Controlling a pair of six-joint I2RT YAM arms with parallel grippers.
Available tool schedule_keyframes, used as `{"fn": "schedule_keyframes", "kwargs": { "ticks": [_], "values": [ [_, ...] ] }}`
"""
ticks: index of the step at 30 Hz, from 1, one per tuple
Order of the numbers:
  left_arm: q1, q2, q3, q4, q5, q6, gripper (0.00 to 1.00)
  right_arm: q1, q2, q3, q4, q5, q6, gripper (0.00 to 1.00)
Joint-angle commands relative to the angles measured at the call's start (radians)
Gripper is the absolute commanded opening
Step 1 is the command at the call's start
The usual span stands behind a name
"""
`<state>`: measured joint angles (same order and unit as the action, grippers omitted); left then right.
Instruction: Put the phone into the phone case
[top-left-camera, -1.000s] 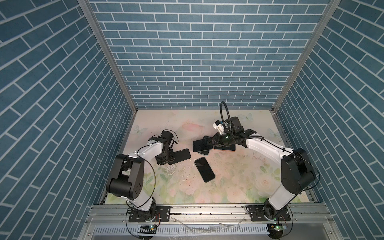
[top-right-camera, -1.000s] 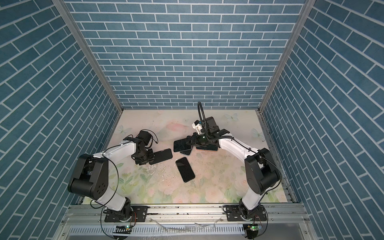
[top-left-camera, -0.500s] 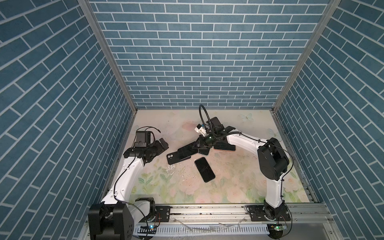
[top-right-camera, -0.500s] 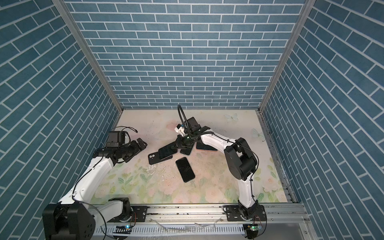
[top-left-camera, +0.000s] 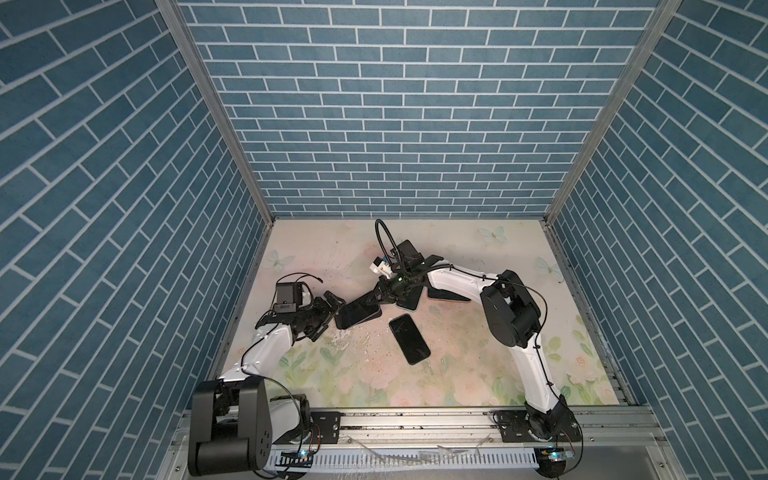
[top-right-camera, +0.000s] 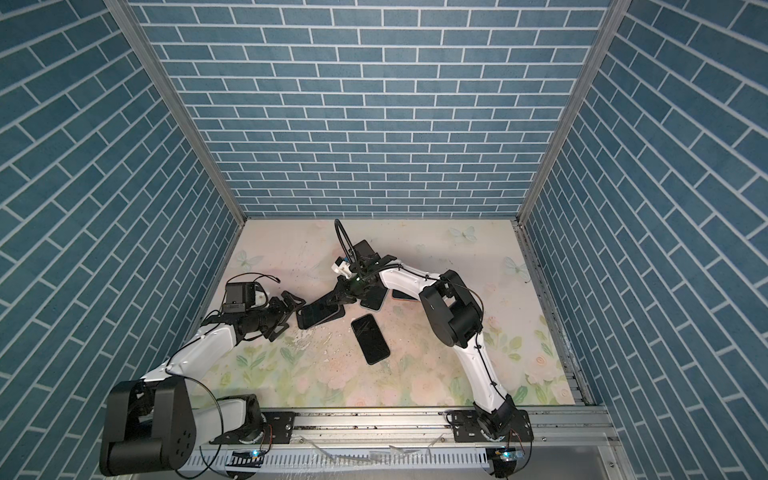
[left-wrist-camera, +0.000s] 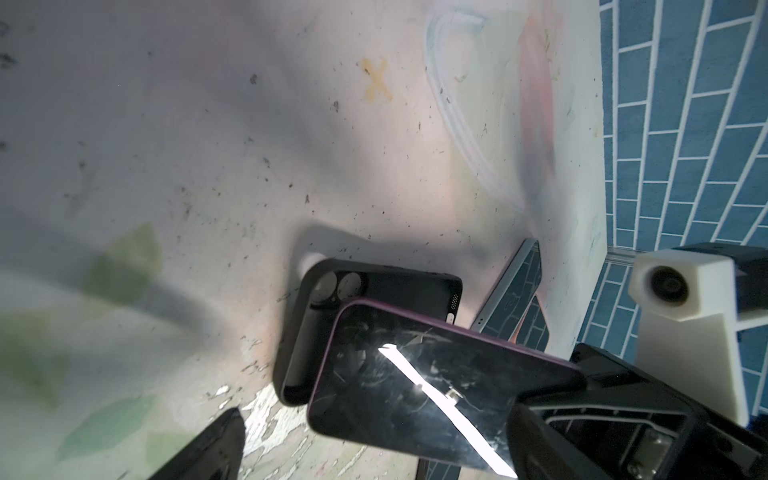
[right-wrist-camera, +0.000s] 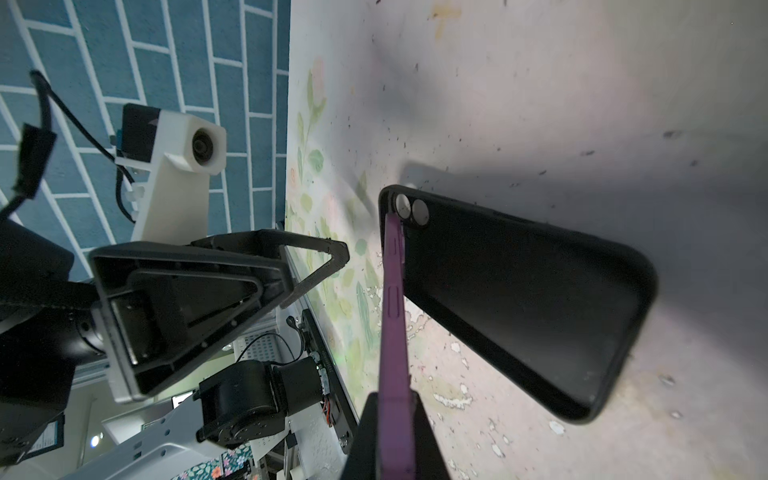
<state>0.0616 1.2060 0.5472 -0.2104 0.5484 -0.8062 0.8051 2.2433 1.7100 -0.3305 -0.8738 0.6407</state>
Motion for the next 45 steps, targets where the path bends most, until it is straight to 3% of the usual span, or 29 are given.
{"fn": "schedule_keyframes", "kwargs": {
  "ticks": [1,8,22,45],
  "values": [
    [0.008,0.022,-0.033,0.091,0.014,-0.036,0.99,0.005,0.031,0.023,0.013,-0.018,0.025,0.0],
    [0.006,0.068,-0.057,0.156,0.004,-0.06,0.99,0.004,0.049,0.002,0.037,-0.004,0.047,0.0],
    [0.007,0.037,-0.001,0.121,-0.01,-0.056,1.0,-0.024,-0.075,-0.1,0.218,0.003,0.167,0.0],
    [0.004,0.163,-0.022,0.229,-0.024,-0.077,1.0,-0.026,0.031,-0.133,0.128,0.043,0.1,0.0]
  ]
}}
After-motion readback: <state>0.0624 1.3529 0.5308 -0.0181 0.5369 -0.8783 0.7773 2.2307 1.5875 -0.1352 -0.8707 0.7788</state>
